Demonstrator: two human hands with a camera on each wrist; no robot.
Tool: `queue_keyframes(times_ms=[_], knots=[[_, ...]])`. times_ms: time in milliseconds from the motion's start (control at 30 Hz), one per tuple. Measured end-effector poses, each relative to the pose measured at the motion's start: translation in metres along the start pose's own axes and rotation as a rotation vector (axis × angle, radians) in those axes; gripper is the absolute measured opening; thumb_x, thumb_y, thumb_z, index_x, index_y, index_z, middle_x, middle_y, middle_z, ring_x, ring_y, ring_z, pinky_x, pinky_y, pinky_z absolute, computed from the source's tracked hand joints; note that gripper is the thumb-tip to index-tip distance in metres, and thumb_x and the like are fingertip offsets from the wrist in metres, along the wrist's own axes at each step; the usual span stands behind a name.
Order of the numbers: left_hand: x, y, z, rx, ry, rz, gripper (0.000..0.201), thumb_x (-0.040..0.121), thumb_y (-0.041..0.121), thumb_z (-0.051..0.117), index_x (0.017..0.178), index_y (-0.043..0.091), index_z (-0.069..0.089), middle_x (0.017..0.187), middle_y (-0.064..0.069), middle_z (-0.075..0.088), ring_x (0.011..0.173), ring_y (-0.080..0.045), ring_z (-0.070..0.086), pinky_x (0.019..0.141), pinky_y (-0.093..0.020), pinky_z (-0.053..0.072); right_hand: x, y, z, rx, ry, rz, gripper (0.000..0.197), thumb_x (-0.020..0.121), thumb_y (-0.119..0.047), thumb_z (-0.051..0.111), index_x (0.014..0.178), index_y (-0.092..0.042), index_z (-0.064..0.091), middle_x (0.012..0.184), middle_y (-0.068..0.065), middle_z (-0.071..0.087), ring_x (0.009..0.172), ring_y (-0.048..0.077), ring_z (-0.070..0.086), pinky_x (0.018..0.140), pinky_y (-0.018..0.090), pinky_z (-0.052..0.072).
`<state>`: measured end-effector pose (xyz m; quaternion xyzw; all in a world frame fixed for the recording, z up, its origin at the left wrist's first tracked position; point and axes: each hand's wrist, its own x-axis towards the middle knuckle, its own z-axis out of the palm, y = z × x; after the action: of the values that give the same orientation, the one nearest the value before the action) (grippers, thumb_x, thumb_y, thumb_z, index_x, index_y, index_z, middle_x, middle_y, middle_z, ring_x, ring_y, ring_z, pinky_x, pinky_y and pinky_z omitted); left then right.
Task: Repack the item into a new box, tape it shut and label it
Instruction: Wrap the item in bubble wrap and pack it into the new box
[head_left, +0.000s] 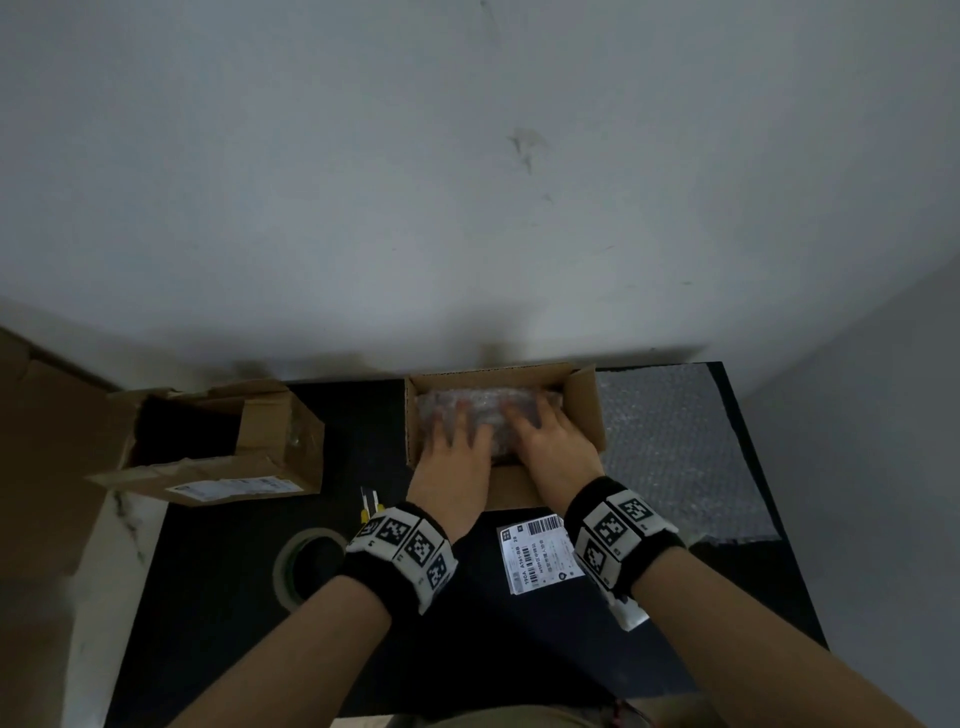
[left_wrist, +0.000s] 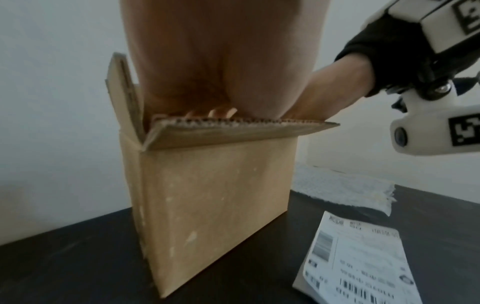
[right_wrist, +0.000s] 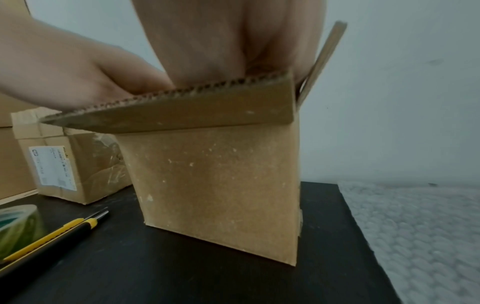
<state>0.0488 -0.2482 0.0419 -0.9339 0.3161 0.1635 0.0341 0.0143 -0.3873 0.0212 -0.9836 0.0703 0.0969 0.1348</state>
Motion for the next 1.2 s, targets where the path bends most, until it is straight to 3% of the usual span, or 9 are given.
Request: queue_keyframes(times_ms=[133, 233, 333, 500, 600, 700, 833, 967, 1200], knots=[[0.002, -0.013, 0.008, -0.003, 0.042, 0.01, 0.054, 0.099, 0.037, 0.022, 0.146, 0.009, 0.021, 0.155, -0.018, 0.014, 0.138, -0.037, 0.028, 0.117, -0.047, 0.011, -0.003, 0.007, 0.006, -0.016, -0.017, -0.023, 0.053, 0.1, -0.031, 0.036, 0.149, -0.028, 0.016, 0.155, 0.017, 0.014, 0.142, 0.03, 0.022, 0.111, 0.037, 0.029], [0.003, -0.023, 0.009, 0.072, 0.056, 0.032, 0.07, 0.092, 0.053, 0.012, 0.138, 0.01, 0.042, 0.144, -0.013, 0.043, 0.12, -0.034, 0.053, 0.113, -0.056, 0.016, -0.004, 0.009, 0.003, -0.119, 0.059, -0.057, 0.05, 0.094, -0.037, 0.032, 0.139, -0.02, 0.044, 0.138, 0.021, 0.047, 0.124, 0.034, 0.05, 0.106, 0.044, 0.035], [0.002, -0.031, 0.011, 0.035, 0.121, 0.07, 0.073, 0.089, 0.06, 0.02, 0.125, 0.007, 0.054, 0.13, -0.013, 0.055, 0.114, -0.03, 0.056, 0.11, -0.051, 0.029, -0.006, 0.015, 0.004, -0.203, 0.067, -0.065, 0.057, 0.086, -0.042, 0.031, 0.124, -0.01, 0.058, 0.122, 0.013, 0.063, 0.112, 0.027, 0.061, 0.11, 0.049, 0.018], [-0.004, -0.033, 0.013, 0.037, 0.185, 0.023, 0.073, 0.087, 0.064, 0.026, 0.125, 0.009, 0.055, 0.128, -0.022, 0.047, 0.124, -0.038, 0.041, 0.11, -0.052, 0.028, -0.012, 0.035, 0.002, -0.153, 0.095, -0.162, 0.051, 0.09, -0.043, 0.032, 0.117, -0.012, 0.062, 0.128, 0.01, 0.058, 0.121, 0.025, 0.054, 0.112, 0.036, 0.009], [-0.005, -0.034, 0.018, 0.045, 0.181, -0.005, 0.072, 0.087, 0.065, 0.025, 0.131, 0.014, 0.051, 0.135, -0.022, 0.043, 0.13, -0.037, 0.035, 0.113, -0.055, 0.018, -0.016, 0.042, 0.003, -0.213, 0.118, -0.149, 0.051, 0.092, -0.047, 0.03, 0.121, -0.019, 0.062, 0.13, 0.009, 0.057, 0.129, 0.027, 0.047, 0.112, 0.047, 0.012], [-0.004, -0.037, 0.018, 0.042, 0.141, -0.013, 0.07, 0.09, 0.062, 0.013, 0.142, 0.022, 0.036, 0.147, -0.013, 0.036, 0.141, -0.027, 0.024, 0.113, -0.057, -0.001, -0.017, 0.046, 0.001, -0.254, 0.112, -0.137, 0.052, 0.094, -0.046, 0.023, 0.126, -0.025, 0.057, 0.13, 0.004, 0.058, 0.134, 0.024, 0.041, 0.111, 0.053, 0.009], [0.003, -0.055, 0.021, -0.175, 0.122, 0.059, 0.071, 0.084, 0.051, -0.012, 0.148, 0.032, 0.014, 0.156, 0.006, 0.018, 0.142, -0.004, -0.007, 0.111, -0.042, -0.02, -0.009, 0.05, -0.005, -0.102, 0.063, -0.131, 0.068, 0.089, -0.051, -0.002, 0.139, -0.034, 0.04, 0.146, -0.008, 0.04, 0.145, 0.013, 0.012, 0.112, 0.042, -0.016], [0.008, -0.07, 0.017, -0.392, 0.137, 0.103, 0.048, 0.097, 0.038, 0.019, 0.141, 0.028, 0.035, 0.153, 0.007, 0.027, 0.135, 0.006, -0.007, 0.111, -0.035, -0.02, -0.002, 0.058, -0.006, -0.004, 0.026, -0.156, 0.07, 0.085, -0.054, -0.001, 0.14, -0.034, 0.038, 0.149, -0.011, 0.034, 0.145, 0.01, 0.003, 0.113, 0.043, -0.015], [0.018, -0.074, 0.017, -0.516, 0.156, 0.058, 0.023, 0.09, 0.017, 0.055, 0.101, 0.037, 0.052, 0.147, 0.008, 0.037, 0.139, 0.002, 0.008, 0.114, -0.036, -0.011, 0.003, 0.056, -0.014, 0.077, -0.02, -0.104, 0.041, 0.096, -0.037, 0.044, 0.137, -0.033, 0.043, 0.149, -0.011, 0.033, 0.145, 0.01, 0.004, 0.114, 0.042, -0.012]])
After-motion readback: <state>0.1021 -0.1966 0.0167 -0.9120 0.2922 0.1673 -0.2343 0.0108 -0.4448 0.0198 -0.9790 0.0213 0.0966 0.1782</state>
